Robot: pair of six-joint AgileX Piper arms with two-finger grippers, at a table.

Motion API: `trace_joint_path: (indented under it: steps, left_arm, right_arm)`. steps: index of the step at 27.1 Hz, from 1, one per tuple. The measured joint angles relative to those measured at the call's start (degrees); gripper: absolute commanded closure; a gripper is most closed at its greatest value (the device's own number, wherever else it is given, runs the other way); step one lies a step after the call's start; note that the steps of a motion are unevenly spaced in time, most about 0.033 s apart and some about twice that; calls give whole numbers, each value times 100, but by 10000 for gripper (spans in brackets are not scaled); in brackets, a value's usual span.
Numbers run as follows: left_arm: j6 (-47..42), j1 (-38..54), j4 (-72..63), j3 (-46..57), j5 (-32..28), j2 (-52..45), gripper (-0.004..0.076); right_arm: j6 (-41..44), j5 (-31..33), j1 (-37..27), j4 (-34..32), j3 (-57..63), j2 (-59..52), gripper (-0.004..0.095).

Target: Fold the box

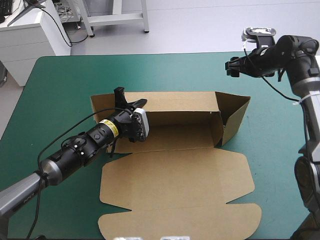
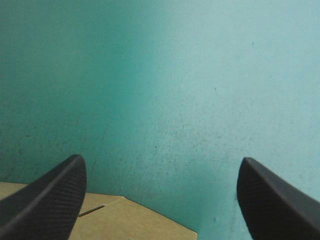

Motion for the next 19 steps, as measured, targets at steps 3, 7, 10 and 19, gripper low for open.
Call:
trace_joint_path:
  steps: [3, 7, 10, 19]
  left_arm:
    - [0, 0, -71, 0, 0, 0, 732]
    - [12, 0, -157, 0, -10, 0, 732]
    - [13, 0, -177, 0, -10, 0, 732]
    - [41, -6, -396, 0, -12, 5, 732]
  right_arm:
    - [-21, 222, -5, 74, -5, 345, 166]
    - [-114, 554, -4, 292, -5, 650, 170]
    - [-131, 686, -4, 319, -5, 715, 170]
    - [-131, 727, -4, 256, 144, 526, 170]
